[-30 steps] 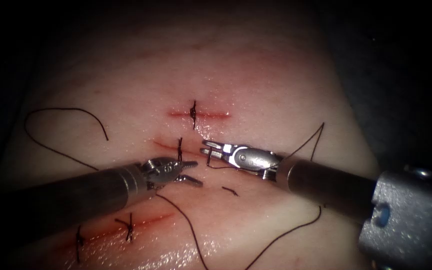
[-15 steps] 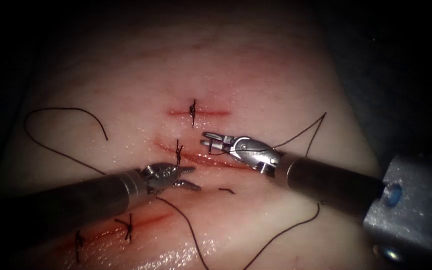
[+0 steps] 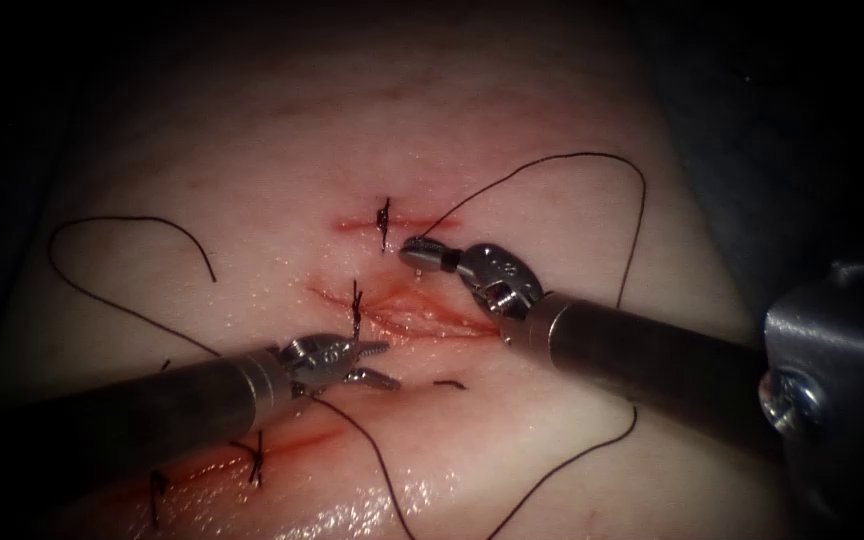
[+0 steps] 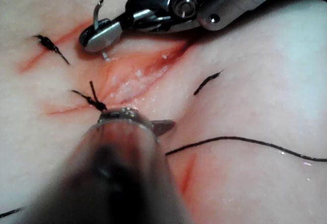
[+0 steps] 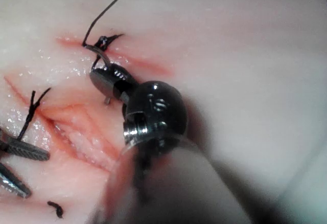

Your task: Wound Closure

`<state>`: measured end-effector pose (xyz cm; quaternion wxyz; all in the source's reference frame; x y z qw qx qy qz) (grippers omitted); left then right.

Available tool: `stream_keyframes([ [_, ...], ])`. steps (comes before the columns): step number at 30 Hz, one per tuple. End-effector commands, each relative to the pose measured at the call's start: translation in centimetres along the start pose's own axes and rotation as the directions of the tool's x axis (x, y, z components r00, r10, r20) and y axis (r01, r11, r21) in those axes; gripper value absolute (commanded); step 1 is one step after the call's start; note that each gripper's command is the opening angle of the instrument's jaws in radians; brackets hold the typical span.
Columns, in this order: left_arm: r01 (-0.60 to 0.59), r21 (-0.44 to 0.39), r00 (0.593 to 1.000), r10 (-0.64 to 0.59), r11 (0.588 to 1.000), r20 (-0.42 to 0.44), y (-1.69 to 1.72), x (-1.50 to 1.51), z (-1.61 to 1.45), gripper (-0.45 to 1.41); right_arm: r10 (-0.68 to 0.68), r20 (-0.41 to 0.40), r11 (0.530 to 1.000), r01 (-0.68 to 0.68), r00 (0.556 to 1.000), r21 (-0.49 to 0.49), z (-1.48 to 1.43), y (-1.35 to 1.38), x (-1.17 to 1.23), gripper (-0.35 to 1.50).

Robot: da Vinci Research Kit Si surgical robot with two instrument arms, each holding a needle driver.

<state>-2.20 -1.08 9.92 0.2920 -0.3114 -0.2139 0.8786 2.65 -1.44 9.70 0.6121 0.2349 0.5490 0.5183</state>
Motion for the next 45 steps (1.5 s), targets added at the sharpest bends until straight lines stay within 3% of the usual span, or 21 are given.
stream_keyframes([
  [1, -0.002, -0.001, 1.0, 0.002, 1.0, -0.001, -0.02, 0.01, 0.07, 0.29, 0.039, 0.006, 0.999, -0.039, 0.999, 0.007, 0.11, 0.02, 0.01, -0.35],
  [11, -0.003, -0.007, 1.0, 0.003, 1.0, 0.0, -0.05, 0.01, 0.03, 0.29, 0.248, 0.066, 0.967, -0.251, 0.966, 0.037, 0.09, -0.03, -0.1, -0.35],
  [20, -0.004, -0.011, 1.0, 0.004, 1.0, 0.0, -0.09, 0.01, 0.01, 0.31, 0.454, 0.125, 0.878, -0.467, 0.882, 0.107, 0.09, -0.19, -0.27, -0.35],
  [26, -0.004, -0.007, 1.0, 0.004, 1.0, 0.0, -0.05, 0.0, 0.02, 0.31, 0.497, 0.047, 0.861, -0.499, 0.867, 0.098, 0.1, -0.13, -0.01, -0.35],
  [29, -0.005, -0.008, 1.0, 0.005, 1.0, 0.0, -0.06, -0.01, 0.02, 0.31, 0.539, 0.077, 0.83, -0.545, 0.839, 0.117, 0.1, -0.15, 0.0, -0.35],
  [34, -0.006, -0.011, 1.0, 0.006, 1.0, 0.0, -0.11, 0.0, 0.03, 0.32, 0.597, 0.14, 0.778, -0.613, 0.79, 0.135, 0.09, -0.26, -0.15, -0.35],
  [45, -0.005, -0.018, 1.0, 0.005, 1.0, 0.0, -0.13, 0.02, 0.0, 0.34, 0.631, 0.233, 0.729, -0.668, 0.74, 0.148, -0.01, -0.52, -0.61, -0.35],
])
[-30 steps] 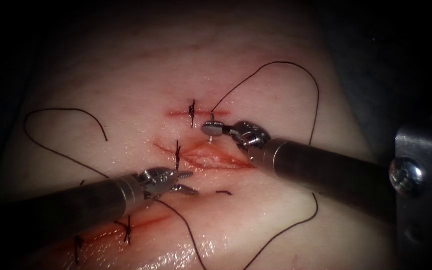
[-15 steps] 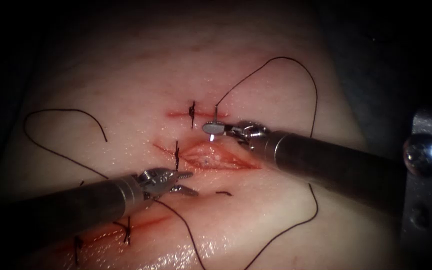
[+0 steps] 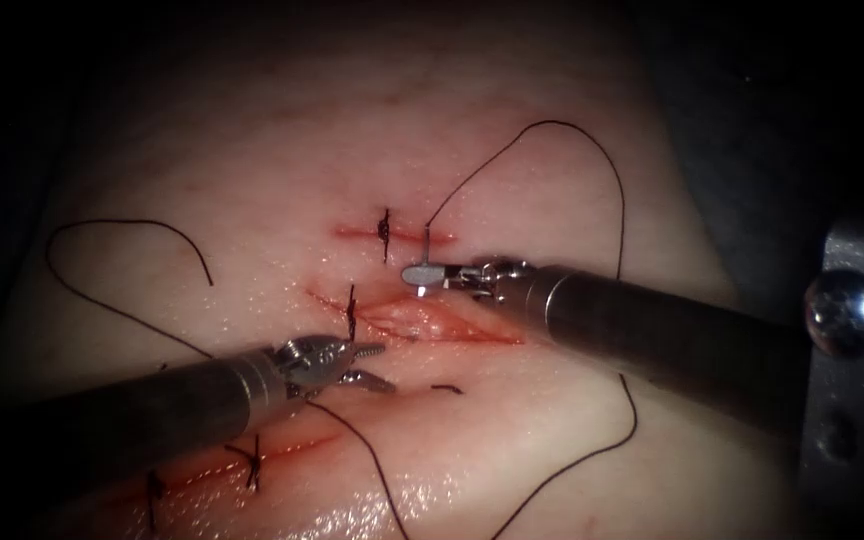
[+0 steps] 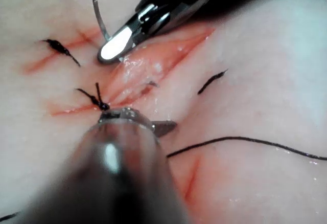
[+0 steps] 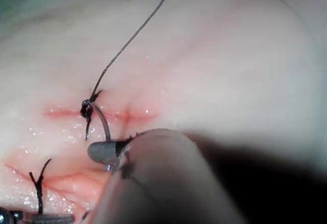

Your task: Wound Closure

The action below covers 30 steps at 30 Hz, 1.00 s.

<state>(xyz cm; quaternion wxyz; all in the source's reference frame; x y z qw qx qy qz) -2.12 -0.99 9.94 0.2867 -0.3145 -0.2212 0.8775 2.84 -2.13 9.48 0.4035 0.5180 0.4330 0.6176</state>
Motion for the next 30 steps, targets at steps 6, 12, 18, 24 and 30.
stream_keyframes([
  [6, 0.007, -0.002, 1.0, -0.007, 1.0, 0.0, -0.03, 0.03, 0.06, 0.34, -0.002, 0.005, 1.0, 0.002, 1.0, 0.001, 0.06, 0.05, -0.16, 0.09],
  [12, 0.007, -0.002, 1.0, -0.007, 1.0, 0.0, -0.03, 0.03, 0.05, 0.34, -0.115, -0.053, 0.993, 0.113, 0.992, -0.036, 0.05, 0.06, -0.04, 1.13],
  [18, 0.008, -0.002, 1.0, -0.008, 1.0, 0.0, -0.02, 0.03, 0.05, 0.34, -0.304, -0.147, 0.952, 0.306, 0.941, -0.004, 0.02, 0.08, 0.28, 1.4],
  [24, 0.008, -0.002, 1.0, -0.008, 1.0, 0.0, -0.01, 0.03, 0.04, 0.34, -0.434, -0.16, 0.901, 0.432, 0.887, -0.047, -0.03, 0.1, 0.51, 1.36],
  [30, 0.007, -0.002, 1.0, -0.007, 1.0, 0.0, -0.01, 0.02, 0.03, 0.34, -0.5, -0.161, 0.866, 0.496, 0.851, -0.07, -0.03, 0.06, 0.59, 1.33],
])
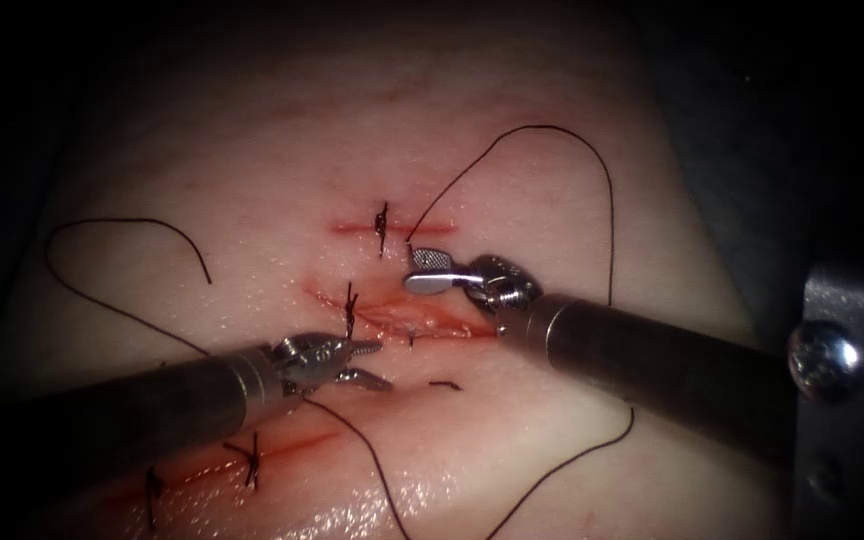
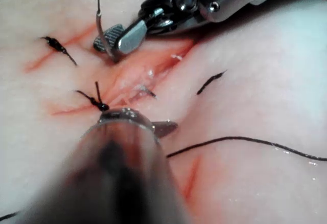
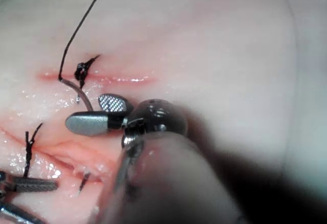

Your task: Wound Closure

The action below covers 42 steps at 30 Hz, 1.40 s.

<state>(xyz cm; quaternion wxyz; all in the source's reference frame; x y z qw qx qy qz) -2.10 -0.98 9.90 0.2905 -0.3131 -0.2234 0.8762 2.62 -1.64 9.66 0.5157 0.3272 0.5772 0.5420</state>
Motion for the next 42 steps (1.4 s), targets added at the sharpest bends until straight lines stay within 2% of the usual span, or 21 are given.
stream_keyframes([
  [1, -0.002, -0.001, 1.0, 0.002, 1.0, -0.001, -0.02, 0.02, 0.08, 0.34, -0.009, 0.001, 1.0, 0.009, 1.0, 0.001, 0.13, 0.03, 0.01, 1.33],
  [13, -0.009, 0.0, 1.0, 0.009, 1.0, 0.002, -0.01, 0.01, 0.08, 0.34, -0.059, 0.0, 0.998, 0.059, 0.998, -0.006, 0.27, -0.19, 0.22, 1.28],
  [23, -0.01, 0.0, 1.0, 0.01, 1.0, 0.005, 0.0, -0.01, 0.08, 0.34, -0.128, 0.0, 0.992, 0.128, 0.992, -0.024, 0.34, -0.15, 0.28, 1.18],
  [25, -0.01, 0.0, 1.0, 0.01, 1.0, 0.005, 0.0, -0.01, 0.08, 0.34, -0.144, 0.0, 0.989, 0.144, 0.99, -0.026, 0.35, -0.16, 0.29, 1.08],
  [26, -0.01, 0.0, 1.0, 0.01, 1.0, 0.005, 0.0, -0.01, 0.08, 0.34, -0.143, 0.0, 0.989, 0.143, 0.99, -0.026, 0.35, -0.17, 0.29, 0.91],
  [27, -0.01, 0.0, 1.0, 0.01, 1.0, 0.005, 0.01, -0.01, 0.08, 0.34, -0.143, 0.007, 0.989, 0.143, 0.99, -0.026, 0.34, -0.18, 0.29, 0.51],
  [28, -0.01, 0.0, 1.0, 0.01, 1.0, 0.005, 0.01, -0.01, 0.08, 0.34, -0.142, 0.016, 0.989, 0.143, 0.99, -0.029, 0.32, -0.18, 0.29, 0.01],
  [29, -0.01, 0.0, 1.0, 0.01, 1.0, 0.005, 0.01, -0.01, 0.08, 0.34, -0.141, 0.021, 0.989, 0.142, 0.99, -0.045, 0.31, -0.19, 0.29, -0.35],
  [32, -0.011, 0.0, 1.0, 0.011, 1.0, 0.005, 0.01, -0.02, 0.07, 0.32, -0.119, 0.016, 0.989, 0.12, 0.993, -0.087, 0.27, -0.19, 0.34, -0.35],
  [34, -0.011, -0.001, 1.0, 0.011, 1.0, 0.005, 0.01, -0.02, 0.07, 0.32, -0.046, -0.005, 0.993, 0.046, 0.999, -0.112, 0.24, -0.18, 0.38, -0.35],
  [39, -0.011, 0.0, 1.0, 0.011, 1.0, 0.005, 0.01, -0.02, 0.07, 0.32, 0.161, -0.037, 0.98, -0.164, 0.986, -0.108, 0.19, -0.1, 0.41, -0.35],
  [42, -0.011, 0.0, 1.0, 0.011, 1.0, 0.005, 0.01, -0.02, 0.08, 0.32, 0.214, -0.041, 0.97, -0.217, 0.976, -0.105, 0.19, -0.06, 0.38, -0.35],
])
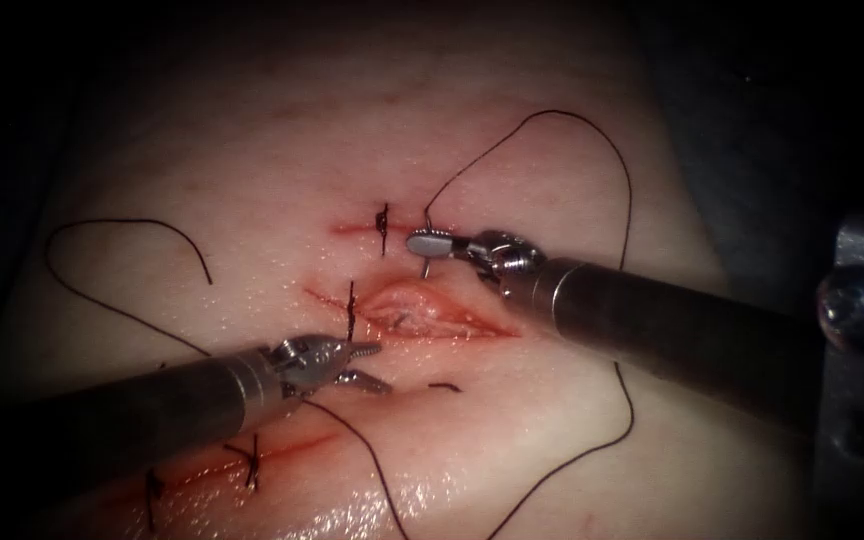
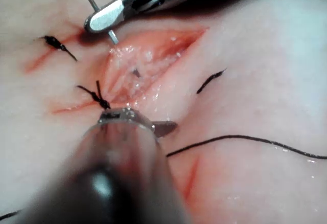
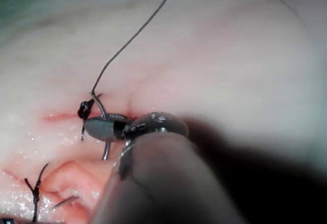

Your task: Wound Closure

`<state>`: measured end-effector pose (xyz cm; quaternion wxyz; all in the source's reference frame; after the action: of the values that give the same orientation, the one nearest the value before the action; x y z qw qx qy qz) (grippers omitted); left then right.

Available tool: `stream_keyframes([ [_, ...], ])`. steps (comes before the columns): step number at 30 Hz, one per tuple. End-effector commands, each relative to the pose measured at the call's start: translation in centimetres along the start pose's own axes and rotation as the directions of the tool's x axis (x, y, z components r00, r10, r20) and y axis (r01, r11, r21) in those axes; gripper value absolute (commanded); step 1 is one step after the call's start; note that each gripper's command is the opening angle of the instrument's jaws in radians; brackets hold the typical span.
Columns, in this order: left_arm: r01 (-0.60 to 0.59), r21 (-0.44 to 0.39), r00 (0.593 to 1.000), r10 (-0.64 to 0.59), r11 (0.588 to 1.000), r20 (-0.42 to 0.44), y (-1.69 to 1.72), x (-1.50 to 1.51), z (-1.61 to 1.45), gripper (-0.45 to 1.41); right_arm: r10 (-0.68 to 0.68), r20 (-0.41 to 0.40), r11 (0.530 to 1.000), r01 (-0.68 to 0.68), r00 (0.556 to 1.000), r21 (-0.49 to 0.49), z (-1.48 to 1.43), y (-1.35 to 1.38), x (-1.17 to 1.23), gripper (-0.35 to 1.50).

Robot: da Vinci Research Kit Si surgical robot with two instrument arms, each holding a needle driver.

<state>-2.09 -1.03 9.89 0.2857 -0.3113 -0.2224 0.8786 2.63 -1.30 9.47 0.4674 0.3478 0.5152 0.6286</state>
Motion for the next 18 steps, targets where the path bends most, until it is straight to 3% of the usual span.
stream_keyframes([
  [1, -0.002, -0.001, 1.0, 0.002, 1.0, -0.001, -0.03, 0.02, 0.09, 0.32, 0.044, 0.01, 0.999, -0.044, 0.999, 0.013, 0.12, 0.06, 0.0, -0.35],
  [5, -0.002, -0.002, 1.0, 0.002, 1.0, -0.002, -0.04, 0.02, 0.09, 0.32, 0.135, 0.047, 0.988, -0.138, 0.99, 0.068, 0.12, 0.05, -0.19, -0.35],
  [18, -0.014, -0.004, 1.0, 0.014, 1.0, 0.002, -0.06, 0.03, 0.08, 0.32, 0.172, 0.134, 0.974, -0.189, 0.976, 0.127, 0.05, -0.27, -0.85, -0.35],
])
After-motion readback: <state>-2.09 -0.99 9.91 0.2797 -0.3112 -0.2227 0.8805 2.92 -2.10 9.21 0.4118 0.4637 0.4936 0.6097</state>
